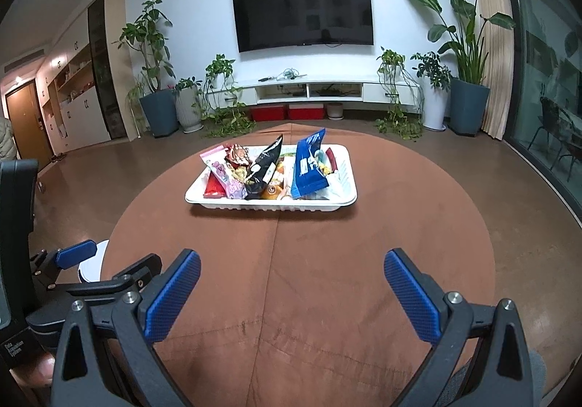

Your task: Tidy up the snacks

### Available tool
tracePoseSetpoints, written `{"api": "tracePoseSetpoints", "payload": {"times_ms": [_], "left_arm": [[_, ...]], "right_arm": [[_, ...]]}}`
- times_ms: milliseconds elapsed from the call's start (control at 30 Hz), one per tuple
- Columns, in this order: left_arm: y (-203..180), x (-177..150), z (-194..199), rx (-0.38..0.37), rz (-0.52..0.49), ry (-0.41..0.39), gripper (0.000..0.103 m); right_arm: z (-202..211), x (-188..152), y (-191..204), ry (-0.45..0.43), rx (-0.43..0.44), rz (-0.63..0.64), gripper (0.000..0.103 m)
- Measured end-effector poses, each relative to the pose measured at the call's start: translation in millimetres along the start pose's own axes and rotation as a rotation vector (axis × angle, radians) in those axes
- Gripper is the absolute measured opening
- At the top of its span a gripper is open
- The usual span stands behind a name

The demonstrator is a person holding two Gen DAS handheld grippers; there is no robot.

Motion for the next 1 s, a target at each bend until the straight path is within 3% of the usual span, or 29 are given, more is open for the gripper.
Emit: {"api": "tracePoseSetpoints", "payload": {"times_ms": [1000], "left_arm": [[-3.8, -2.5, -21.8, 0.029, -0.011, 0.016, 0.103]], "right_arm": [[-9.0, -6.9, 1.3, 0.047, 0.000, 0.003, 0.103]]}}
Point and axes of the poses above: each gripper's, at about its wrist camera, not at the fingertips, and z roughly against the way its jaws point, y to its left, x to its top, the point moved 1 cm from there along -z, roughly the way its jaws point, and after that the axes turned 1 degree about -x, right-handed, at the moved point
